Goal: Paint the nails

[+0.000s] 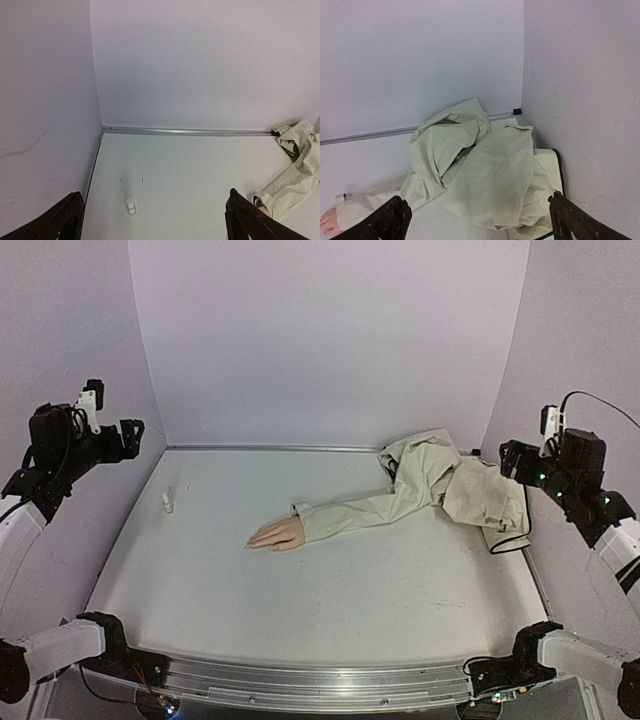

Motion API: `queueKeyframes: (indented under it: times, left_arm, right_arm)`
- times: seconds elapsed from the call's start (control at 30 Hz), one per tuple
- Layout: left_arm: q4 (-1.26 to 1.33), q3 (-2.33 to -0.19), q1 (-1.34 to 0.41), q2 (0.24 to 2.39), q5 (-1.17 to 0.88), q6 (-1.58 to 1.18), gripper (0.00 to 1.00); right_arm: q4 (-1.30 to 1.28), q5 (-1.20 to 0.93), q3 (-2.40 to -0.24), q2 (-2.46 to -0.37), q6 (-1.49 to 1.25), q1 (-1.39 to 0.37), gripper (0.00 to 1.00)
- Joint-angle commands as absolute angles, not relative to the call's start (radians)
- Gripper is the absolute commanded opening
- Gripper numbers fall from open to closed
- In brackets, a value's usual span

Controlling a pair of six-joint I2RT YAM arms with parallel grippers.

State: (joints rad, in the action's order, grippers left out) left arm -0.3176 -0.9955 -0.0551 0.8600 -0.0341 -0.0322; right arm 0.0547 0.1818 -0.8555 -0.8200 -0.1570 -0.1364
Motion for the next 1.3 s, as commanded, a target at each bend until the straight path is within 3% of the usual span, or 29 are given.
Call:
queueKeyframes:
  times: [0.0,0.43,0.73,0.87,1.27]
  left_arm:
    - [-0.318,-0.960,-0.065,0.913,0.001,-0.120,0.99]
    - [-0.469,-1.048,-0.079,1.370,0.025,-0.267,0.99]
    - [-0.638,-1.328,-0.048,1.792,0.062,-0.273,0.95]
    - [-0.663,-1.426,-0.022,1.906,0.068,-0.272,0.89]
    - [-0.704,-1.585,-0.004,2.045,0.082,-0.247,0.51]
  right_arm:
    - [0.206,0.248,-0.789,-0.859,-0.203,-0.145,0.98]
    - [0.273,0.042,-0.765,-1.060,-0.245,-0.157,0.98]
    - [0.283,-0.116,-0.784,-1.072,-0.239,-0.162,0.98]
    - [0.284,-0.170,-0.781,-1.043,-0.242,-0.163,0.98]
    - [0.275,-0.224,-0.771,-1.000,-0.250,-0.166,0.98]
